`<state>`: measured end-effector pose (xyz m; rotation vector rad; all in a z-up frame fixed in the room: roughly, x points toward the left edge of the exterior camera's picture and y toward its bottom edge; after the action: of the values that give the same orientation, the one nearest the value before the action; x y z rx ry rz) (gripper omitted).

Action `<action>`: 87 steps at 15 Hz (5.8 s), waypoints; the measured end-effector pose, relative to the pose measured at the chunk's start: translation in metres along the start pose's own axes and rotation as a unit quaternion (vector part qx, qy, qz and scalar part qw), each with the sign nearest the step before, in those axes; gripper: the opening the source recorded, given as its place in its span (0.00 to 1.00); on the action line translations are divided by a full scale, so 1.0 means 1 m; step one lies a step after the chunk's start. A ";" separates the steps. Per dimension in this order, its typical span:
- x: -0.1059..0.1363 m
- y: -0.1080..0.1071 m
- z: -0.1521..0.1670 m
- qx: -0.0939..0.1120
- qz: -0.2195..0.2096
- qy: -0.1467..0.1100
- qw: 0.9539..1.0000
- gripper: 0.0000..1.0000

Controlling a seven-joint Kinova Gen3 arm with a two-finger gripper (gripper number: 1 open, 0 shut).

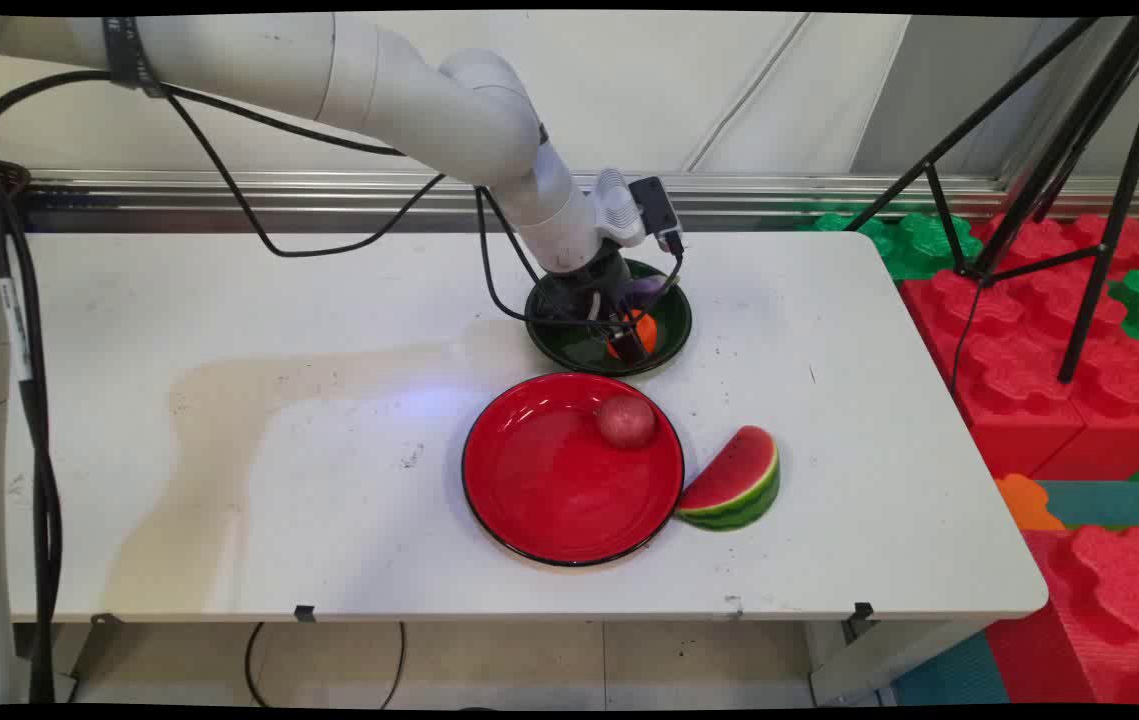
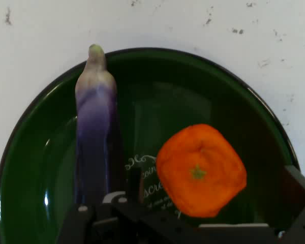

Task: Pick up the eggplant from the green plate, then place the picked object on the table

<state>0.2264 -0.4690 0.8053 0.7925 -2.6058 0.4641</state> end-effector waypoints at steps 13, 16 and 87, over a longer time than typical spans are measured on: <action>0.000 -0.016 -0.067 -0.003 0.037 0.046 0.998 1.00; -0.002 -0.020 -0.088 -0.001 0.031 0.054 0.998 1.00; -0.113 -0.057 -0.213 0.016 0.134 -0.042 0.990 0.00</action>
<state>0.4013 -0.3738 0.9534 0.4801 -2.8046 0.5598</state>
